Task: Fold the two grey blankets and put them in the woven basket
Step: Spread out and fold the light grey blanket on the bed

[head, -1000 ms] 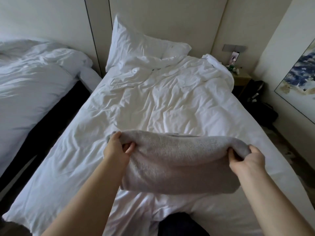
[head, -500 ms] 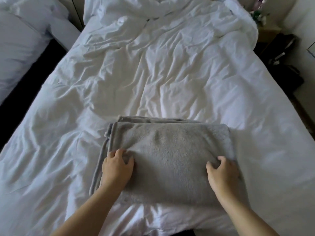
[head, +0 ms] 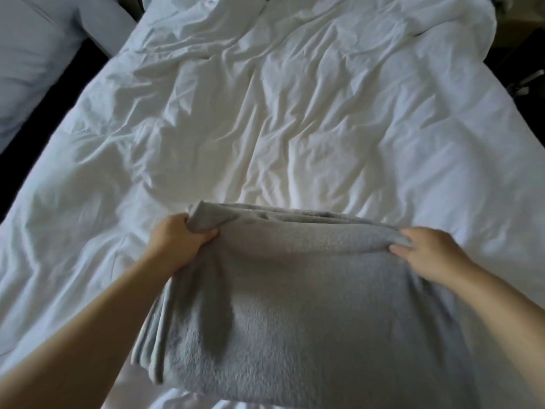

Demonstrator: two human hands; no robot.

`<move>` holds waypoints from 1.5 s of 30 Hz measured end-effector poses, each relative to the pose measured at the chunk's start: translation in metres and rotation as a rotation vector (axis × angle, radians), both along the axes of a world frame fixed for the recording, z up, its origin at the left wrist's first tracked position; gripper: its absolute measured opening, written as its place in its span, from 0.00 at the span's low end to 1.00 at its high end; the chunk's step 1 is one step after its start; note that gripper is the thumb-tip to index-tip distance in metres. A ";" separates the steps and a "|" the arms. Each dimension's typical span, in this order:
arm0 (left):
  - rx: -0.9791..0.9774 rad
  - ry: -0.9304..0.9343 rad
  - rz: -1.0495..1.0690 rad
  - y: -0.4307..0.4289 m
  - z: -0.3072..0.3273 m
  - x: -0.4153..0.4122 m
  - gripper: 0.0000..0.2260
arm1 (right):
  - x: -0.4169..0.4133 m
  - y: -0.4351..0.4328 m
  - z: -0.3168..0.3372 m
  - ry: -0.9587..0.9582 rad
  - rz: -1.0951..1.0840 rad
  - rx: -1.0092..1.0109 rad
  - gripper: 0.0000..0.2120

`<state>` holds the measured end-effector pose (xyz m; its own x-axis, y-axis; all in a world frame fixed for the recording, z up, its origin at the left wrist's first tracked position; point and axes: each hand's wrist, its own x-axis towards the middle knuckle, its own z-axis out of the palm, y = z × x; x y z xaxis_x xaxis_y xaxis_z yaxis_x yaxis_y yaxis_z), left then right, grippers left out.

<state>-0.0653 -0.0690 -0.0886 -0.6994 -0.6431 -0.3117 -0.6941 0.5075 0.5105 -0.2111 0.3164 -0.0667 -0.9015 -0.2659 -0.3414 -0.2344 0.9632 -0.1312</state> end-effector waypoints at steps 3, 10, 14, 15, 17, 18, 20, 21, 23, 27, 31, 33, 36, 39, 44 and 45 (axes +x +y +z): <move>-0.026 0.169 0.052 -0.001 0.002 -0.012 0.13 | -0.003 0.003 -0.002 0.161 -0.133 -0.097 0.12; -0.232 0.123 0.117 0.030 0.002 -0.018 0.28 | 0.022 -0.023 -0.015 0.301 -0.163 0.025 0.18; -0.402 0.293 -0.462 0.080 -0.004 -0.017 0.22 | 0.059 -0.084 -0.008 0.488 0.141 -0.237 0.26; -0.391 0.208 -0.529 0.089 -0.012 -0.016 0.23 | 0.067 -0.102 -0.013 0.408 0.251 -0.232 0.28; -0.365 0.045 -0.555 0.092 -0.034 -0.016 0.27 | 0.075 -0.127 -0.031 0.226 0.370 -0.145 0.31; -0.344 -0.006 -0.533 0.087 -0.045 -0.016 0.28 | 0.072 -0.129 -0.043 0.165 0.360 -0.099 0.32; -0.327 -0.047 -0.478 0.074 -0.063 -0.018 0.31 | 0.055 -0.110 -0.071 0.131 0.255 0.009 0.33; -0.343 -0.057 -0.462 0.068 -0.070 -0.019 0.32 | 0.045 -0.094 -0.081 0.144 0.180 0.053 0.34; -0.378 -0.047 -0.430 0.062 -0.078 -0.021 0.35 | 0.030 -0.055 -0.092 0.188 0.039 0.131 0.37; -0.393 -0.012 -0.379 0.063 -0.080 -0.018 0.34 | 0.026 0.001 -0.093 0.181 -0.069 0.262 0.37; -0.451 0.017 -0.421 0.062 -0.067 -0.011 0.32 | 0.031 -0.028 -0.071 0.173 -0.171 0.231 0.34; -0.490 0.033 -0.471 0.060 -0.060 -0.004 0.32 | 0.051 -0.076 -0.057 0.239 -0.104 0.060 0.33; -0.500 -0.035 -0.579 0.037 -0.060 0.021 0.31 | 0.099 -0.148 -0.054 0.223 0.204 -0.172 0.33; -0.449 -0.136 -0.572 -0.005 -0.067 0.051 0.30 | 0.130 -0.166 -0.074 0.116 0.310 -0.141 0.31; -0.326 -0.028 -0.264 0.000 -0.044 0.069 0.24 | 0.136 -0.160 -0.088 0.098 0.230 -0.072 0.30; -0.262 -0.004 -0.101 0.009 -0.034 0.077 0.23 | 0.136 -0.163 -0.088 0.087 0.223 -0.066 0.30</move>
<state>0.0117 -0.0597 -0.1230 -0.7629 -0.6296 -0.1468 -0.6354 0.6883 0.3501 -0.0750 0.1531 -0.1545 -0.8434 -0.4806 -0.2402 -0.4534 0.8765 -0.1617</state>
